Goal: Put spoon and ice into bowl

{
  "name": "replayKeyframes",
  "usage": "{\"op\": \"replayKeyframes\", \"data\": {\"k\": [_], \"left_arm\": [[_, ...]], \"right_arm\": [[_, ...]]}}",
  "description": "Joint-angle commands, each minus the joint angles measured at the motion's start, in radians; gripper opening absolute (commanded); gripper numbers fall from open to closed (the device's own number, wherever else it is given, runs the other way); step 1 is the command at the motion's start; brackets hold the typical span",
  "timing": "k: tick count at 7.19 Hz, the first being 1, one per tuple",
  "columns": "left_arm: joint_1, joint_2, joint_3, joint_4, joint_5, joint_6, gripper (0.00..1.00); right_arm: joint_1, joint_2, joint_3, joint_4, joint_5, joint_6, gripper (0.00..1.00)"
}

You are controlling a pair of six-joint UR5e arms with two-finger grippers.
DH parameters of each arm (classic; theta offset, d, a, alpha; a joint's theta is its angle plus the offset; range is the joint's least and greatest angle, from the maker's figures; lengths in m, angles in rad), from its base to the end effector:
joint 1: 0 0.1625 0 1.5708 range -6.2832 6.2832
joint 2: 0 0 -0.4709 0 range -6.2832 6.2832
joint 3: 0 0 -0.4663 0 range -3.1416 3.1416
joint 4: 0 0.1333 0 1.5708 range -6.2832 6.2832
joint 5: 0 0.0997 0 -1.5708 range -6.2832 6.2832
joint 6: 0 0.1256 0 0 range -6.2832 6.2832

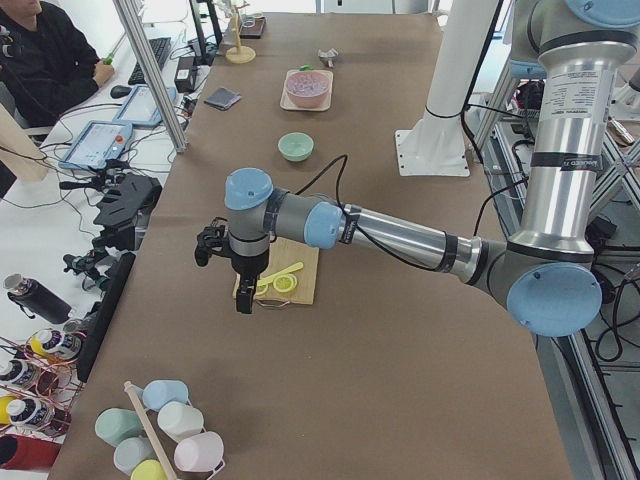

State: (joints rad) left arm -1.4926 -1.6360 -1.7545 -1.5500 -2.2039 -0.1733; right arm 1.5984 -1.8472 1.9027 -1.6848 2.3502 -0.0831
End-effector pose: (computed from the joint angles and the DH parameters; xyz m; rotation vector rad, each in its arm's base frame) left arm -0.0117 -0.6054 0.5936 0.1396 0.6528 -0.0193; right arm 0.0569 -0.4300 0.6847 -0.0123 -0.7811 -0.0299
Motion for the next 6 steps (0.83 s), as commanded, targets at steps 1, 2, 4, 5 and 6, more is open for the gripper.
{"op": "replayKeyframes", "data": {"k": [1,2,4,5,6], "left_arm": [[-0.002,0.005,0.009,0.005,-0.007,0.0,0.98],[-0.002,0.005,0.016,0.005,-0.005,0.0,0.98],[0.0,0.005,0.032,0.001,-0.005,0.0,0.98],[0.0,0.005,0.032,-0.001,-0.005,0.0,0.98],[-0.002,0.005,0.03,-0.001,-0.007,0.002,0.98]], "right_arm": [[0.0,0.012,-0.002,-0.004,0.0,0.0,1.0],[-0.002,0.026,-0.011,-0.007,0.0,0.0,1.0],[-0.002,0.055,-0.03,-0.01,0.0,0.0,1.0],[-0.003,0.074,-0.043,-0.01,0.0,0.0,1.0],[-0.003,0.1,-0.069,-0.01,-0.002,0.0,1.0]]}}
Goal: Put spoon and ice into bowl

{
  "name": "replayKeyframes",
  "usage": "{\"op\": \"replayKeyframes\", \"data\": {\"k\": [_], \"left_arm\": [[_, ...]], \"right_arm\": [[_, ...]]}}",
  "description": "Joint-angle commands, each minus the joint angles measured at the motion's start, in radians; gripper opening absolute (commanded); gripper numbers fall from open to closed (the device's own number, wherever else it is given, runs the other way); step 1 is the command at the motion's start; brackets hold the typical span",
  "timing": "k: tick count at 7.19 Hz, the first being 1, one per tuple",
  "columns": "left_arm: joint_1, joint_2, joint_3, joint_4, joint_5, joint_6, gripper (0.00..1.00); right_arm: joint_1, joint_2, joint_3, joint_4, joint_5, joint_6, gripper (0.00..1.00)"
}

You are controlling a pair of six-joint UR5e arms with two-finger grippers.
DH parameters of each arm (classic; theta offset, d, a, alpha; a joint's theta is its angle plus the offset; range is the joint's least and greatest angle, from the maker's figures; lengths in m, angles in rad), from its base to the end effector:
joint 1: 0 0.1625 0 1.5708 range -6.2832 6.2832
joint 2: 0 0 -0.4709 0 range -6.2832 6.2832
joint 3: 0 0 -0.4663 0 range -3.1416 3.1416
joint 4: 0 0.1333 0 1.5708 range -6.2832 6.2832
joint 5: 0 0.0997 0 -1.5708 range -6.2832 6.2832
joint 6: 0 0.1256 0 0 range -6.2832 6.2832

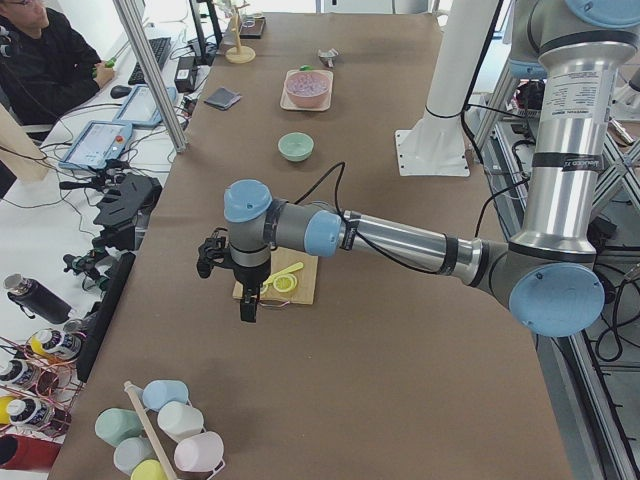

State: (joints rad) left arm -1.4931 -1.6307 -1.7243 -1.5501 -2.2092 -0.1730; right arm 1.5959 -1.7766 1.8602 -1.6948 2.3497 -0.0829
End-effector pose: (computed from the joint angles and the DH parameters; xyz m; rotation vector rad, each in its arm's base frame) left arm -0.0116 -0.6038 0.6137 0.1051 0.6546 -0.0303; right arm 0.0567 -0.4632 0.6779 0.0037 -0.7798 -0.0391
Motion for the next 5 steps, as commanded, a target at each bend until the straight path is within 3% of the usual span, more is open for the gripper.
{"op": "replayKeyframes", "data": {"k": [1,5], "left_arm": [[-0.001,-0.001,-0.001,-0.001,-0.001,0.001,0.98],[0.001,-0.003,0.0,-0.001,0.0,0.001,0.98]], "right_arm": [[-0.001,0.052,-0.056,0.0,-0.001,-0.002,1.0],[-0.001,0.059,-0.062,0.001,0.0,0.0,1.0]]}}
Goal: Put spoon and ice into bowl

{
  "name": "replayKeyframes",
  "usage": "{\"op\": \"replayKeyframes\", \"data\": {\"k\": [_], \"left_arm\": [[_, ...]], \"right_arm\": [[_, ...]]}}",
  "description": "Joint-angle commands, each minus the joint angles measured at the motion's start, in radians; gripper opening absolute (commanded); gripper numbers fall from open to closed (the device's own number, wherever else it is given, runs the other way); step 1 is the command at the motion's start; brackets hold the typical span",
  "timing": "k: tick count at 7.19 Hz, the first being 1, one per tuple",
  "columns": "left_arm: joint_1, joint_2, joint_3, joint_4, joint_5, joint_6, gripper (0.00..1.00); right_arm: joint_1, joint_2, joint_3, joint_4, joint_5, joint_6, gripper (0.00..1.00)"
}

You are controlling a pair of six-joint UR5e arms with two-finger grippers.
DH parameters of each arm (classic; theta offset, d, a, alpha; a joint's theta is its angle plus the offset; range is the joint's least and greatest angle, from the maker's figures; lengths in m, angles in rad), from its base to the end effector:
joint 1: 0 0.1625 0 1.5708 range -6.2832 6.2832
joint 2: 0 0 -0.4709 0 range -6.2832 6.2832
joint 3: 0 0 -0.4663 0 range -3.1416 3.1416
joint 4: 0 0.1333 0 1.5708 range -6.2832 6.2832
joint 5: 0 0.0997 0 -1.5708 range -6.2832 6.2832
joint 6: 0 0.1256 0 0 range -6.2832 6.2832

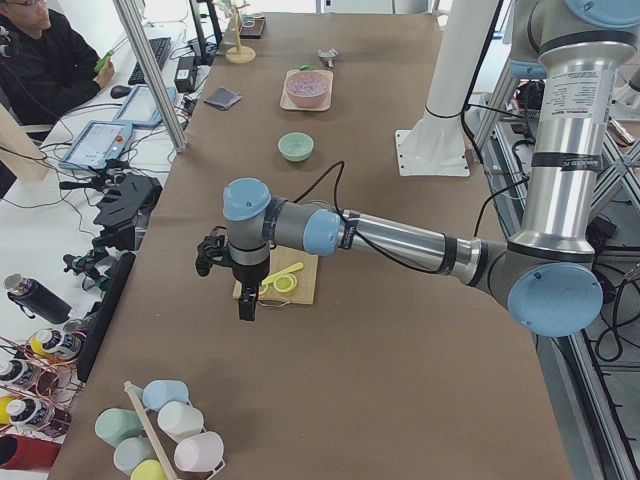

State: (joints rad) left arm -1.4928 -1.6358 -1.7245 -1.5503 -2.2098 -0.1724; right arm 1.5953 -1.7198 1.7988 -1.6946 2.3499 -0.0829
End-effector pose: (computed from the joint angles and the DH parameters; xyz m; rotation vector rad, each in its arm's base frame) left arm -0.0112 -0.6061 0.6104 0.1104 0.6557 -0.0276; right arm 0.0571 -0.4893 0.6851 -0.0006 -0.7802 -0.0380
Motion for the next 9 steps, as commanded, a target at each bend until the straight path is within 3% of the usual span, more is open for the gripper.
{"op": "replayKeyframes", "data": {"k": [1,7,9], "left_arm": [[-0.001,0.004,0.0,-0.001,0.001,0.001,0.98],[0.0,0.004,-0.007,-0.001,-0.001,-0.001,0.98],[0.0,-0.024,-0.015,-0.029,-0.072,0.004,0.98]], "right_arm": [[0.0,0.002,0.001,0.003,0.002,0.0,1.0],[0.0,0.005,0.004,0.001,0.0,0.0,1.0],[0.0,0.012,0.007,0.003,0.003,0.0,1.0]]}}
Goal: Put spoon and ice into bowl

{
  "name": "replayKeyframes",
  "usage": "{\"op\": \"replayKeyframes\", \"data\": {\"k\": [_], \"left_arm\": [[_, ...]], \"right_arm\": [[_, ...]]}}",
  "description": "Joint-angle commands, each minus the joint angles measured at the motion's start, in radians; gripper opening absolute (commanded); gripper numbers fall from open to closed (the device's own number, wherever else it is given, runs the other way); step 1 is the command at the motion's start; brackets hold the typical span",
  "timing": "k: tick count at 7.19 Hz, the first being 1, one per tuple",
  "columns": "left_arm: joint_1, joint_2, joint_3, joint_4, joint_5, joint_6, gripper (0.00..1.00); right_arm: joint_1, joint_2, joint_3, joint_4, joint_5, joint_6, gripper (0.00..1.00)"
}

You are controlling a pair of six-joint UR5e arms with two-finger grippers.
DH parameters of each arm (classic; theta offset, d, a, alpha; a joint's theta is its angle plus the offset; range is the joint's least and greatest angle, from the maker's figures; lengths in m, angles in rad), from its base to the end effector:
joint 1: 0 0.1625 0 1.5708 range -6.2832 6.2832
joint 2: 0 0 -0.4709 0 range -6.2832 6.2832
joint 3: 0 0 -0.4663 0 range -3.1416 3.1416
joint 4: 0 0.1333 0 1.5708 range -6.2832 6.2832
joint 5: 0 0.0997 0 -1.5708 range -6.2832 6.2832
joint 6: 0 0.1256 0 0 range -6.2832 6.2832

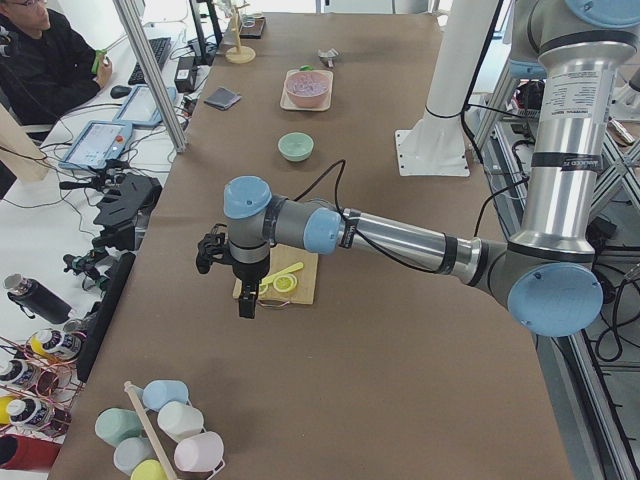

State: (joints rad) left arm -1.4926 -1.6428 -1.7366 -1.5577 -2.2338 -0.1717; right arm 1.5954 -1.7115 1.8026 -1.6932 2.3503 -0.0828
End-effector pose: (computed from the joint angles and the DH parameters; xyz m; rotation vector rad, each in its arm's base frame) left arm -0.0085 -0.6088 0.5966 0.1324 0.6818 -0.0152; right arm 0.0572 -0.4939 0.6787 0.0122 -0.7800 -0.0430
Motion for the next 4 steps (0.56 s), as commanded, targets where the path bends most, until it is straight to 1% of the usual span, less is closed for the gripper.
{"op": "replayKeyframes", "data": {"k": [1,2,3,4], "left_arm": [[0.0,-0.028,-0.003,-0.112,-0.05,-0.005,0.98],[0.023,-0.049,0.006,-0.184,-0.044,-0.003,0.98],[0.038,-0.098,0.006,-0.2,-0.046,-0.002,0.98],[0.122,-0.139,0.034,-0.202,-0.044,-0.002,0.98]], "right_arm": [[0.0,0.033,0.012,0.004,0.006,-0.002,1.0],[-0.008,0.079,0.015,0.004,-0.002,-0.002,1.0],[-0.017,0.102,0.012,0.004,0.001,-0.006,1.0],[-0.02,0.11,0.014,0.009,0.01,-0.002,1.0]]}}
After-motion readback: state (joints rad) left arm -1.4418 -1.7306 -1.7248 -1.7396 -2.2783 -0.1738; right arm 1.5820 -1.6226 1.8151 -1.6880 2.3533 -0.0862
